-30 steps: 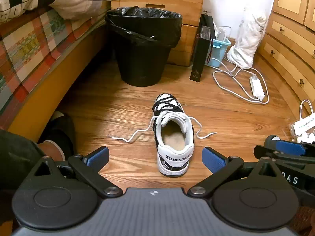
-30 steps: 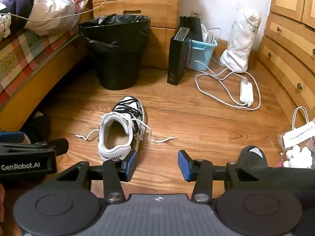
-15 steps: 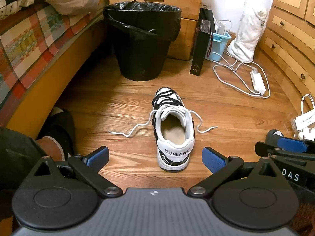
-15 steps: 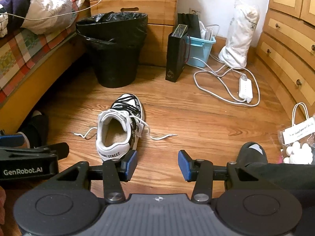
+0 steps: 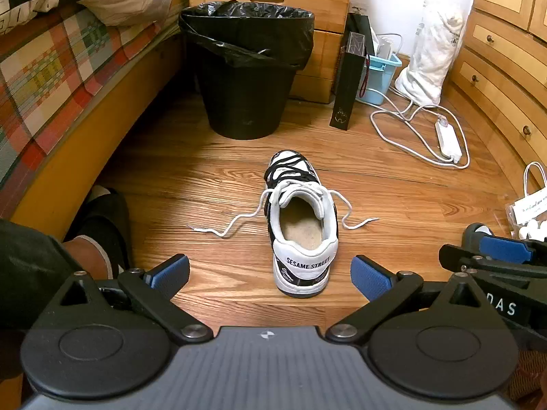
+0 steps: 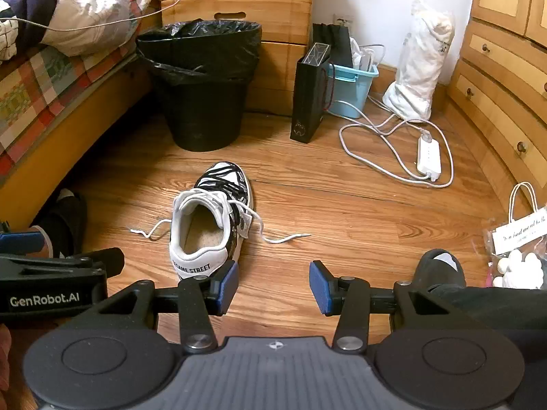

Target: Lace up shoes with both hands

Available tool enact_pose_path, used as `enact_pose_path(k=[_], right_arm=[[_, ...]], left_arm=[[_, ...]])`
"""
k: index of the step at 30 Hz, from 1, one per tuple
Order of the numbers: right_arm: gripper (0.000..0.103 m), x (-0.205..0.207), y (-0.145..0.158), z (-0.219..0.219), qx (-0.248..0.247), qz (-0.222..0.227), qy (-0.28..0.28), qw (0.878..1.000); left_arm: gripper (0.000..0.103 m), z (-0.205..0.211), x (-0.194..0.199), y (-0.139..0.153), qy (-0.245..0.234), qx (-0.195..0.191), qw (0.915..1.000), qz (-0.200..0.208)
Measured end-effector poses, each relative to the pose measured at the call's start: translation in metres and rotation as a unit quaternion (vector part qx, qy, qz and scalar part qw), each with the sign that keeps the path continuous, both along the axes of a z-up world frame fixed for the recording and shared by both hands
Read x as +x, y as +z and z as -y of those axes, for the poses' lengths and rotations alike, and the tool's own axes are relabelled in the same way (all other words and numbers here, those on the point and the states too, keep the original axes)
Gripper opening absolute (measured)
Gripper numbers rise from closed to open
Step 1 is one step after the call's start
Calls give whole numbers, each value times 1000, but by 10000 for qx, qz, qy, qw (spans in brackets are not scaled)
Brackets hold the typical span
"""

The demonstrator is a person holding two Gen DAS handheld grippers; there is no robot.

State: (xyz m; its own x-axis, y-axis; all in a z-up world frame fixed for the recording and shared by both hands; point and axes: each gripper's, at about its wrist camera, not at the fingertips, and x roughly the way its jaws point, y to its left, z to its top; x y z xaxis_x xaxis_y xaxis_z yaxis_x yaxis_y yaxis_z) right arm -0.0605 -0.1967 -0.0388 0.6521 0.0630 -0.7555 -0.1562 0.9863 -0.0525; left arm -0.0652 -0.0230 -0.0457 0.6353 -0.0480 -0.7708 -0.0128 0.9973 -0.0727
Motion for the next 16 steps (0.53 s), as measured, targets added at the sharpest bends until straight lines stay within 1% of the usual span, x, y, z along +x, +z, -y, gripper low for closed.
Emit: enact_pose_path(k=[4,8,11,16], right_arm=[[50,0,0,-1,-18,-5,21,10000],[50,0,0,-2,-44,-5,45,10000],[50,0,0,-2,-38,-32,46,10000],[50,0,-1,-2,-30,-42,49,10000]], left_arm=[[103,-1,0,0,29,55,10000,3],[103,-2,0,0,46,15,10000,14],[103,-1,-2,2,-15,79,9998,162],[103,-3,0,4,39,63,9998,186]])
